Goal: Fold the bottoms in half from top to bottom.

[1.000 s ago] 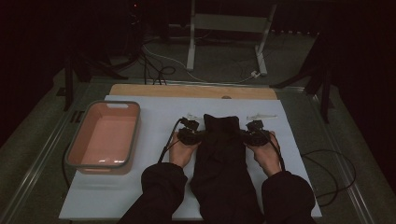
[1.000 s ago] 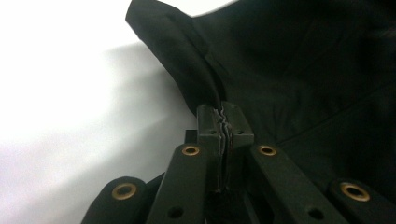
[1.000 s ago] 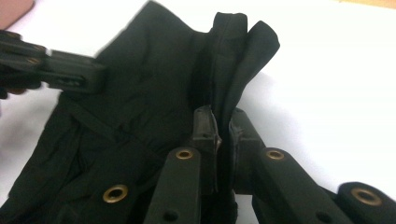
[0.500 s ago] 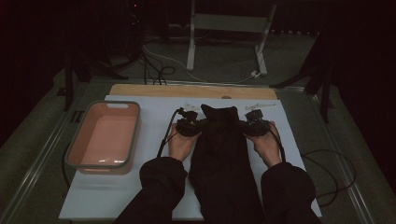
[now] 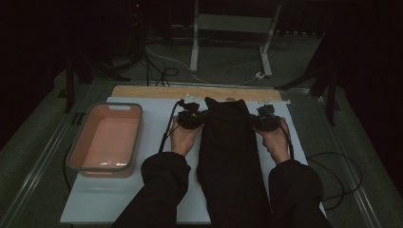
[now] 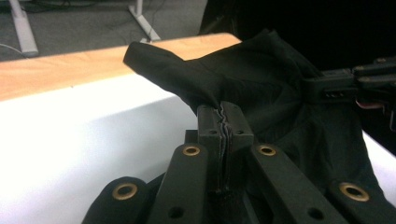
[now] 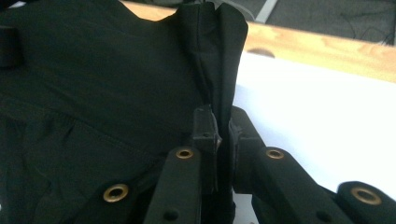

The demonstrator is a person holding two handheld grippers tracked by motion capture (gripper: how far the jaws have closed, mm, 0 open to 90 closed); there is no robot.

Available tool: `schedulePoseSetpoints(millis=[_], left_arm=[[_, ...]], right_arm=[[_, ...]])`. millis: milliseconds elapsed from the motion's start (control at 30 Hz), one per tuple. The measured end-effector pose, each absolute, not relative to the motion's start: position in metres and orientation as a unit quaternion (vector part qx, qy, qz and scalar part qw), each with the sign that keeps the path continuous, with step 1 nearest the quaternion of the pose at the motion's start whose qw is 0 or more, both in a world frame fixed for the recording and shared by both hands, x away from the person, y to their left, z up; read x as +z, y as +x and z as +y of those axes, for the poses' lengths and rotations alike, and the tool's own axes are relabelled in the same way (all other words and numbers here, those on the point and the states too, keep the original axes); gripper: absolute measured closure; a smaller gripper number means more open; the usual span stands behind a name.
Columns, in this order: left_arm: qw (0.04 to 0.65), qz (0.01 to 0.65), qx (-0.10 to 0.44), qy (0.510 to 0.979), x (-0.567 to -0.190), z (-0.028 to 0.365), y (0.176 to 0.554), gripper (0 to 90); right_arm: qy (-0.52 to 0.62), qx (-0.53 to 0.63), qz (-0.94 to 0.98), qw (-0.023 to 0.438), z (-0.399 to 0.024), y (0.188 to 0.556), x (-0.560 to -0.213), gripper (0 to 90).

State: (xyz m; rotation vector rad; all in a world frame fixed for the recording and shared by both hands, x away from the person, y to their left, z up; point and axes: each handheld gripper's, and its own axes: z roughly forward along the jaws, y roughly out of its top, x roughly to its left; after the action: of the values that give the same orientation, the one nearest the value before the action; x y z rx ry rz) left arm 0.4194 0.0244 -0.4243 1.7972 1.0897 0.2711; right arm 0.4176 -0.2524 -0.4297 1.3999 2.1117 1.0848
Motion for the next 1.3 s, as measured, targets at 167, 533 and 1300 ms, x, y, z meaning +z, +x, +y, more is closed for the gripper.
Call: schedulePoseSetpoints(millis=[167,533,1300], left_arm=[[0.494,0.451,0.116,0.734,-0.419,0.026,0.423,89.1],[0.499,0.442,0.115,0.736,-0.413,0.023,0.424,89.0],[0.509,0.416,0.069,0.751,-0.425,0.027,0.411,88.7]], right_arm=[[0.491,0.385,0.756,0.197,-0.249,0.419,-0.423,83.8],[0.484,0.39,0.755,0.208,-0.255,0.422,-0.417,83.6],[0.456,0.373,0.782,0.204,-0.26,0.398,-0.424,83.5]])
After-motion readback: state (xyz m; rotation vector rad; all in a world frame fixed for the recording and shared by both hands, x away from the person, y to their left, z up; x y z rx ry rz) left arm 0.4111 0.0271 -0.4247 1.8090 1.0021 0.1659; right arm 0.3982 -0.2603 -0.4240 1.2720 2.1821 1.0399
